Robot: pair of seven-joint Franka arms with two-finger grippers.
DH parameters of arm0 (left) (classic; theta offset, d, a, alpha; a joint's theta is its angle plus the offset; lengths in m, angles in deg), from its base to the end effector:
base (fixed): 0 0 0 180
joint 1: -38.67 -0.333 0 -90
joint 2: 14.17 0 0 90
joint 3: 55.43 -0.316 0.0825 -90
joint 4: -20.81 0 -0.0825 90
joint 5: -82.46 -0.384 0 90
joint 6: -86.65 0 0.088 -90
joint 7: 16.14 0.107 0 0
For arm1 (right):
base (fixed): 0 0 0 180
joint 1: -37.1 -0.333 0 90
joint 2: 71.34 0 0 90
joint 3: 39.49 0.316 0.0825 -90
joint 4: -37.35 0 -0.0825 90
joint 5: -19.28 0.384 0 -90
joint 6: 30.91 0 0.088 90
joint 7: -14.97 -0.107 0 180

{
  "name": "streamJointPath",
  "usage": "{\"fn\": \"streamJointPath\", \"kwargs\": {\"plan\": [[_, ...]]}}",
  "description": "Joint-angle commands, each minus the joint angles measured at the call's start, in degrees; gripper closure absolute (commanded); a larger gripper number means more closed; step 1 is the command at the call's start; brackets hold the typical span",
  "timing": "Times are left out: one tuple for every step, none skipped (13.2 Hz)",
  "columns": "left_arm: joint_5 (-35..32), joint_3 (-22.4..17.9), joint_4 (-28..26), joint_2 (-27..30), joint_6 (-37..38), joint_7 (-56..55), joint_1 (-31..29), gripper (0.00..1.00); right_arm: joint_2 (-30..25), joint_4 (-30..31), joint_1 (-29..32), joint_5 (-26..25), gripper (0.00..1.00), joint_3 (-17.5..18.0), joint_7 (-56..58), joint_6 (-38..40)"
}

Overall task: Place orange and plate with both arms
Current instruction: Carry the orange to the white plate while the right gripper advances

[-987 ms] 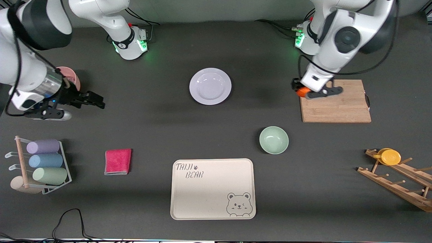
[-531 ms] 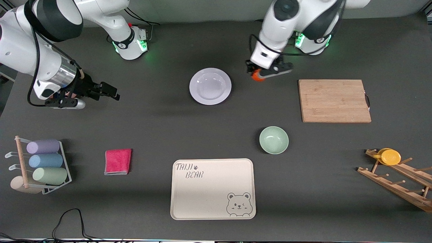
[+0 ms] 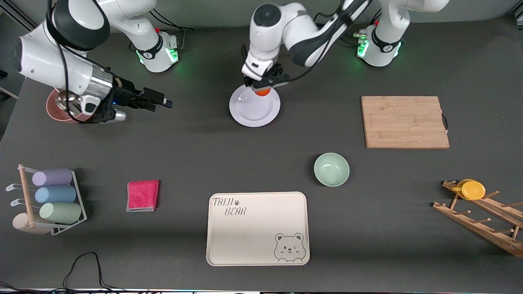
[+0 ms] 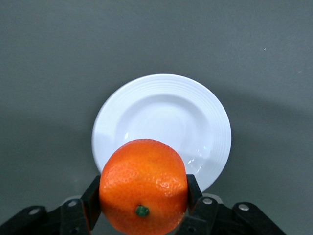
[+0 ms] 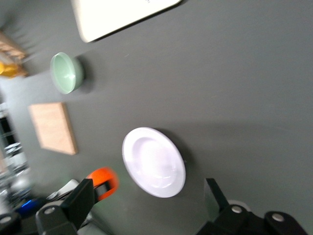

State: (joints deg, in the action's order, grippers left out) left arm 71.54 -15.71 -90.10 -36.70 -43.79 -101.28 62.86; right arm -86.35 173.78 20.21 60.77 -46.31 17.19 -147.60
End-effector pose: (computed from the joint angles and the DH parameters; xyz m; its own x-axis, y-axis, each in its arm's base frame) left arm 0.2963 -0.5422 0.3290 0.9542 0.2847 -0.0921 0.2907 -0.9549 0.0602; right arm 0.4415 0.1150 0.4282 0.9820 -0.0892 -0.1665 -0.1721 -0.7855 -0.5944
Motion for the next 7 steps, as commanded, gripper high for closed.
{"fn": "streamJointPath", "kwargs": {"plan": [[-9.3, -1.3, 7.9, -11.5, 0.6, -6.5, 4.5, 0.94, -1.6, 7.6, -0.5, 10.4, 0.00, -0.7, 10.8, -5.0], [-11.6, -1.4, 8.6, -13.8, 0.6, -7.6, 5.2, 0.94, -1.0, 9.1, -0.5, 14.3, 0.00, -0.7, 14.6, -5.7], [-13.1, -1.4, 9.0, -15.8, 0.1, -8.0, 5.8, 0.94, -0.4, 10.7, -0.5, 18.4, 0.00, -0.7, 18.3, -5.8], [-14.0, -1.7, 9.0, -17.0, -1.6, -8.5, 6.7, 0.94, 0.6, 12.3, -0.3, 22.9, 0.00, -0.7, 22.9, -5.8], [-15.0, -3.3, 9.0, -17.7, -2.5, -9.1, 8.8, 0.94, 1.9, 13.5, -0.3, 26.4, 0.00, -0.9, 27.1, -5.8], [-15.1, -5.4, 9.0, -17.9, -3.5, -9.4, 11.4, 0.93, 3.5, 14.4, -0.3, 29.3, 0.00, -1.4, 30.9, -5.8], [-15.1, -7.2, 9.0, -17.9, -4.2, -9.4, 13.0, 0.88, 5.2, 15.1, -0.3, 32.0, 0.00, -1.9, 35.0, -5.7]]}}
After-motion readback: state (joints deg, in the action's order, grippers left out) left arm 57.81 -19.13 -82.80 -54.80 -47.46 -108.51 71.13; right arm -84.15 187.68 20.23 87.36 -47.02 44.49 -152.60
